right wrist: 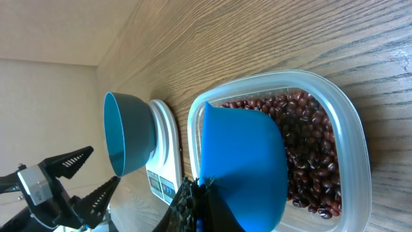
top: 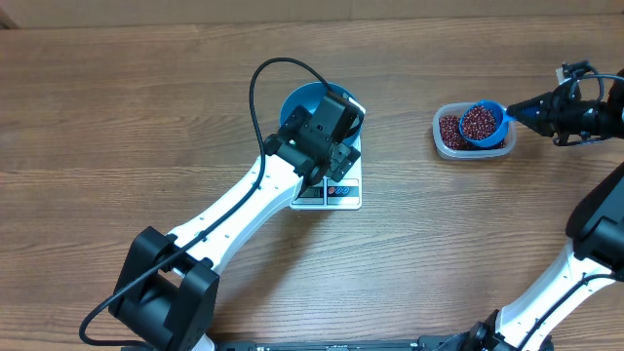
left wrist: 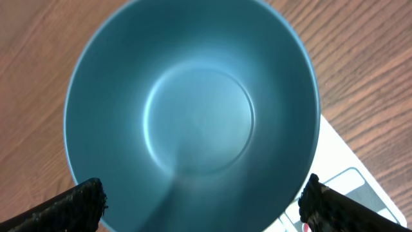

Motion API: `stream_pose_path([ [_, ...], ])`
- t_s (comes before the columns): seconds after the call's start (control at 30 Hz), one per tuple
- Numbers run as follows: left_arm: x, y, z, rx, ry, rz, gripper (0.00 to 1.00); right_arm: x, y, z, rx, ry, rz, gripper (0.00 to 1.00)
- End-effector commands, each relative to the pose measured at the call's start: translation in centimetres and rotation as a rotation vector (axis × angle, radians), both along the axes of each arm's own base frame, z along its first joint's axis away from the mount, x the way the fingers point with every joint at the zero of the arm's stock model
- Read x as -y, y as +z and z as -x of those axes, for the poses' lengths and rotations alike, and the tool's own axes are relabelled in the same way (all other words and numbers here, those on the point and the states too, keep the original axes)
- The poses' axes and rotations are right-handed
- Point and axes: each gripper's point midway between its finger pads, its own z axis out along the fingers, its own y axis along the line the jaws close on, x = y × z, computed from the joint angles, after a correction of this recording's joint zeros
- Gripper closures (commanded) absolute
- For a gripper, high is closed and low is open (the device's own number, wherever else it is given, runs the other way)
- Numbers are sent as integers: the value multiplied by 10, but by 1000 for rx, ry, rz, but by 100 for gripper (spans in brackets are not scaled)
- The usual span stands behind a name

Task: Scoop item into bowl and weigh 150g on scale

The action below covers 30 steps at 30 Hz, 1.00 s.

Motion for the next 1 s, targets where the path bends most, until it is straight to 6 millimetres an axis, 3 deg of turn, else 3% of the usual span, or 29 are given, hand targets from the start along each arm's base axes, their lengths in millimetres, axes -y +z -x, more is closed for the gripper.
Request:
stream_pose_path([
  [0.0, 4, 5, -8, 19, -18, 1, 1, -1, -4, -1, 3, 0, -31, 96],
  [0.23, 11, 14, -12, 37, -40, 30, 0, -1, -4, -1, 3, 0, -31, 96],
  [0.43, 6, 18, -22, 65, -21, 44, 0, -1, -4, -1, 3, 0, -30, 96],
  [0.63, -8, 7, -34, 55, 15, 30, 0, -1, -4, -1, 3, 0, -31, 96],
  [0.97, -4, 4, -32, 52, -15, 20, 0, -1, -4, -1, 2, 0, -31, 96],
])
